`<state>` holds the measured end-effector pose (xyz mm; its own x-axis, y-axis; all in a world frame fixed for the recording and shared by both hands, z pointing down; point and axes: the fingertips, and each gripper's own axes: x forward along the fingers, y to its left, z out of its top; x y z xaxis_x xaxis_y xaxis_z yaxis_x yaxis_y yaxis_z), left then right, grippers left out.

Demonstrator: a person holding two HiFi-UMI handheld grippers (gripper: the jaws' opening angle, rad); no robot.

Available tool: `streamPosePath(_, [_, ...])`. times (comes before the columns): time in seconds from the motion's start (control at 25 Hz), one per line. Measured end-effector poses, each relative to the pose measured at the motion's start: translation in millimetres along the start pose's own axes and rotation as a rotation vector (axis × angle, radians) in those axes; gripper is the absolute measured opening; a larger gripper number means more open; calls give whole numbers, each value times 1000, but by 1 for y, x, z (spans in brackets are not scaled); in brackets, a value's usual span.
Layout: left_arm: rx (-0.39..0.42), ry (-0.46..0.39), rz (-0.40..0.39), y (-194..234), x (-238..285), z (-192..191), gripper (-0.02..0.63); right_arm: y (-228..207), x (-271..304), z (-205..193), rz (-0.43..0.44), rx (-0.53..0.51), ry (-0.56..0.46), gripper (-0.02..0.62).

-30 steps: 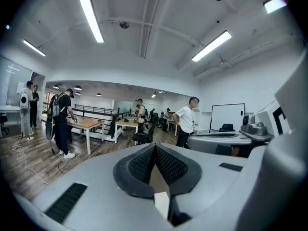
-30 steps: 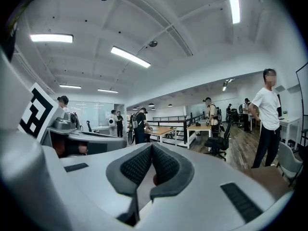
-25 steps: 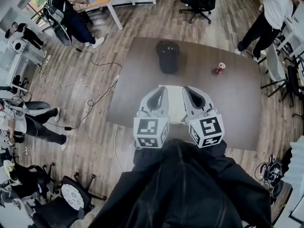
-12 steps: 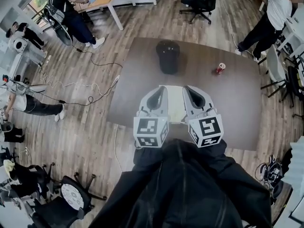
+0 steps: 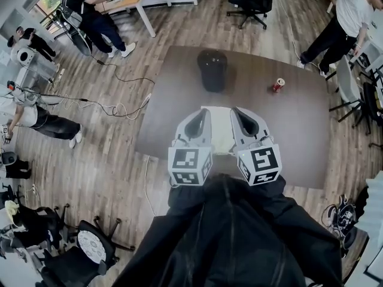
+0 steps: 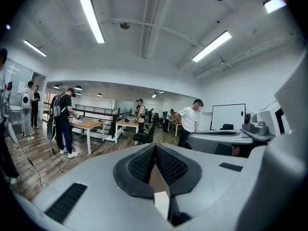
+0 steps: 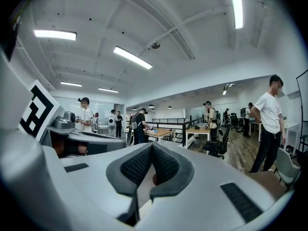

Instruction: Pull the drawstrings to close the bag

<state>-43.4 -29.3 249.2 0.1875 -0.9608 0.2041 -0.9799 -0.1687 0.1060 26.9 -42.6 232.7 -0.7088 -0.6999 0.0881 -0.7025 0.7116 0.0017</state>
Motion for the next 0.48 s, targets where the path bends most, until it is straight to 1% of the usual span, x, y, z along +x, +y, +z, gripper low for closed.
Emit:
streamPosePath(0.24, [1, 16, 4, -1, 0, -7, 34, 0, -1, -6, 7, 6, 8, 23])
streamPosePath(0.48, [3, 20, 3, -8, 2, -5, 34, -4, -3, -5, 14, 6, 11, 23])
